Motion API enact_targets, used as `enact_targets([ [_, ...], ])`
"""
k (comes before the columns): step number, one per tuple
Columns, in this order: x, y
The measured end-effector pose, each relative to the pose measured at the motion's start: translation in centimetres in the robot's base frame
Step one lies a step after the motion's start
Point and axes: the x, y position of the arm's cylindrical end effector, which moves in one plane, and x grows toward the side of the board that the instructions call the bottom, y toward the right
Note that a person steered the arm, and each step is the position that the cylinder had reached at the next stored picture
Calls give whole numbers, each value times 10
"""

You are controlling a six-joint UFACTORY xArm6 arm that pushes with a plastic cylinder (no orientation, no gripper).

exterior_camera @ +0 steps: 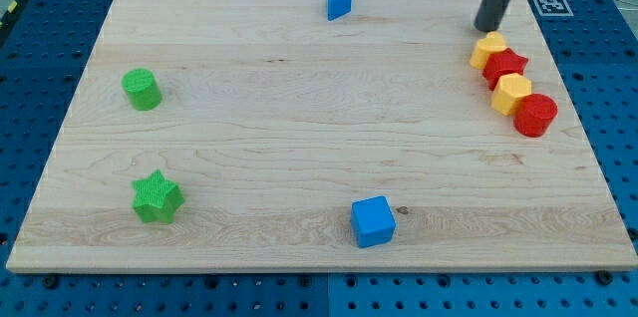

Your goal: Move blue triangle to the centre of the board

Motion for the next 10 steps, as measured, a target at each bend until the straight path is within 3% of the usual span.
enact_targets([
  [3, -81, -144],
  [5, -80, -236],
  [7, 7, -233],
  [10, -13, -239],
])
